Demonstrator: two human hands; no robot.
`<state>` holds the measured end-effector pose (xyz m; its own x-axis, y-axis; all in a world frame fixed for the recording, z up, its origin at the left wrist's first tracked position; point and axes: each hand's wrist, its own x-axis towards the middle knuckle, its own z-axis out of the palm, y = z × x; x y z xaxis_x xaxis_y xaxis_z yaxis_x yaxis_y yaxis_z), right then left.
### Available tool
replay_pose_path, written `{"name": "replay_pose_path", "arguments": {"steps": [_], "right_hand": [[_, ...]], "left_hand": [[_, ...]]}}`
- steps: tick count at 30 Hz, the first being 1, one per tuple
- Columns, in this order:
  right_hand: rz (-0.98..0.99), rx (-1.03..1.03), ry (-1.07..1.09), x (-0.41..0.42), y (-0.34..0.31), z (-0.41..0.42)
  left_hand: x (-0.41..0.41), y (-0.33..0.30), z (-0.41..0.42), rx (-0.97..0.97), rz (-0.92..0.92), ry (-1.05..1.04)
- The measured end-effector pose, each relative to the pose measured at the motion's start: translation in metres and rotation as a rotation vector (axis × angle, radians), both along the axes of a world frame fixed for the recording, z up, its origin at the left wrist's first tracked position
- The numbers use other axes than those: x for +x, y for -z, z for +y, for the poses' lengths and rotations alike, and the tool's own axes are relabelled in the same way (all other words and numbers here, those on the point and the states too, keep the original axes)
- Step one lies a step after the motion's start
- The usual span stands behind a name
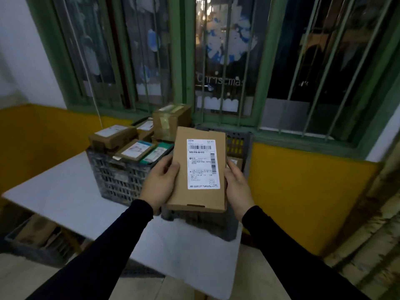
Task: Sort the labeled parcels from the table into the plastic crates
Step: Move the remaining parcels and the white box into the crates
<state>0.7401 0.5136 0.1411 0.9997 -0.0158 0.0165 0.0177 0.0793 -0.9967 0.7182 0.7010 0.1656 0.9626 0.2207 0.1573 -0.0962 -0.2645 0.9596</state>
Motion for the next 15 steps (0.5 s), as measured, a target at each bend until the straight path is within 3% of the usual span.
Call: {"name": "replay_pose_path", "arguments": {"steps": [10, 15], "right_hand": [[0.079, -0.072, -0.005, 0.16, 0.005, -0.017], [0.265, -0.393, 0.031, 0.217, 0.037, -0.026]], "left_hand": [[0.181, 0.0, -0.014, 0.216, 0.131, 0.104], [0.261, 0.035, -0.024, 0.411, 0.367, 0.253]]}}
